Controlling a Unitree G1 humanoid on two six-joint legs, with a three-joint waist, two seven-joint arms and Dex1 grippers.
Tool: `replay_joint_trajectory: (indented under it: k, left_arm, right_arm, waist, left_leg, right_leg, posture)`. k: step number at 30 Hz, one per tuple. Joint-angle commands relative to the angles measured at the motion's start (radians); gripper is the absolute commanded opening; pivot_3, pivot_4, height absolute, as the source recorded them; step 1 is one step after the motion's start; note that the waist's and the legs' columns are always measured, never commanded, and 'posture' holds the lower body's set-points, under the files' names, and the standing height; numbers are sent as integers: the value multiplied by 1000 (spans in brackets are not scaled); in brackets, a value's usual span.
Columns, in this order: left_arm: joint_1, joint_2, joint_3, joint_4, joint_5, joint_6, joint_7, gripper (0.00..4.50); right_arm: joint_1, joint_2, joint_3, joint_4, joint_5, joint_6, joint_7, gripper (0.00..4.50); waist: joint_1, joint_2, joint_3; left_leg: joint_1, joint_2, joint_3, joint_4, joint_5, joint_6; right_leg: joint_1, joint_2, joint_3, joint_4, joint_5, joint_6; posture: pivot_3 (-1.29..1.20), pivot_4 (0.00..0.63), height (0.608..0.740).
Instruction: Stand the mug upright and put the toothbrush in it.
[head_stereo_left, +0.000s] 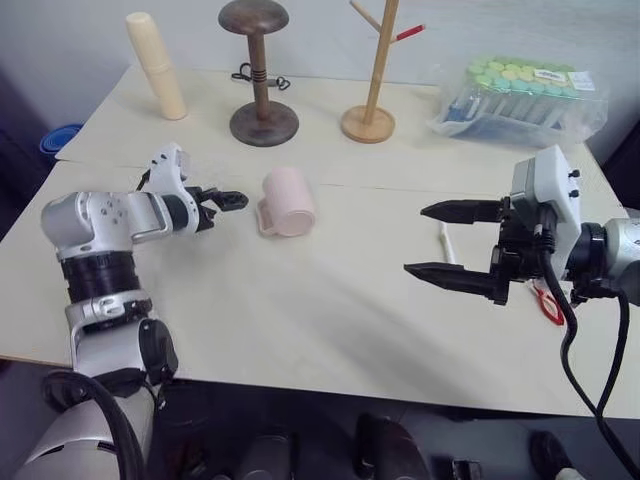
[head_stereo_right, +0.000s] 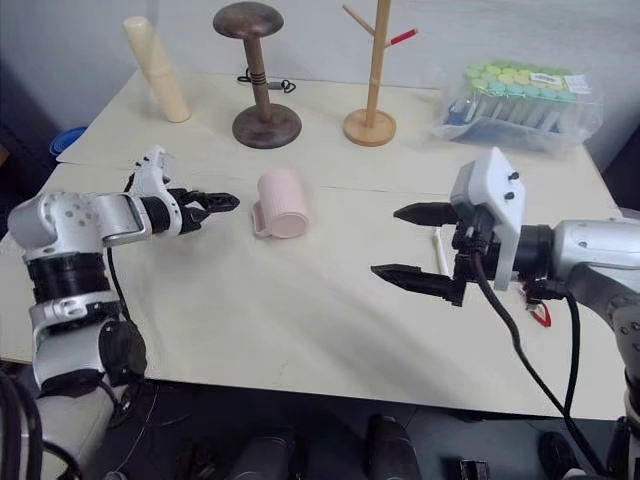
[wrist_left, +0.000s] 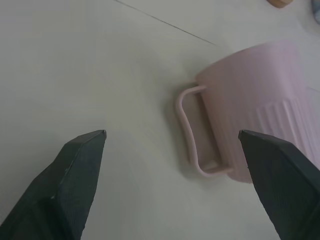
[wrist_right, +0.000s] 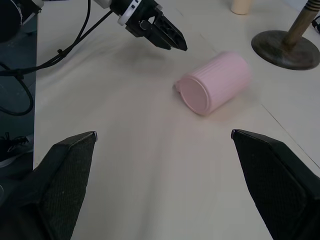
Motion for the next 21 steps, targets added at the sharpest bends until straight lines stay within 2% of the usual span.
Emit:
replay_joint_trajectory:
  k: [1,6,11,15,18,21]
  left_arm:
    - [-76,-9,-23,138,20,-48,-23,4500]
    - [-159,-23,-106,303,53,-27,-56,4500]
    - [-228,-40,-193,462,112,-87,-103,4500]
    - [-259,-49,-193,574,141,-163,-110,4500]
    - [-280,-58,-171,644,151,-223,-91,3888]
    - [-302,-67,-173,689,166,-266,-88,2945]
  right_arm:
    - [-21,2,-8,1,10,-21,-19,4481]
    - [-2,15,-15,-22,27,-23,-45,4481]
    - [9,13,-29,-35,42,-28,-62,4481]
    - [12,11,-42,-38,62,-30,-80,4481]
    - [21,7,-48,-49,74,-32,-95,4500]
    - [35,0,-62,-61,85,-35,-99,4500]
  waist:
    - [-3,0,0]
    - [-5,0,0]
    - [-2,0,0]
    - [-1,0,0]
    - [0,0,0]
    - [1,0,0]
  left_leg:
    - [0,0,0,0,0,0]
    - [0,0,8,0,0,0]
    - [0,0,9,0,0,0]
    - [1,0,10,0,0,0]
    - [1,0,10,1,0,0]
    - [1,0,9,2,0,0]
  right_leg:
    - [0,0,0,0,0,0]
    - [0,0,-2,0,0,0]
    - [0,0,-2,1,0,0]
    - [0,0,-2,1,0,0]
    - [1,-1,-2,3,0,0]
    - [1,-1,-2,4,0,0]
  posture:
    - [0,150,740]
    - [0,150,740]
    - [0,150,740]
    - [0,150,740]
    - [0,150,740]
    - [0,150,740]
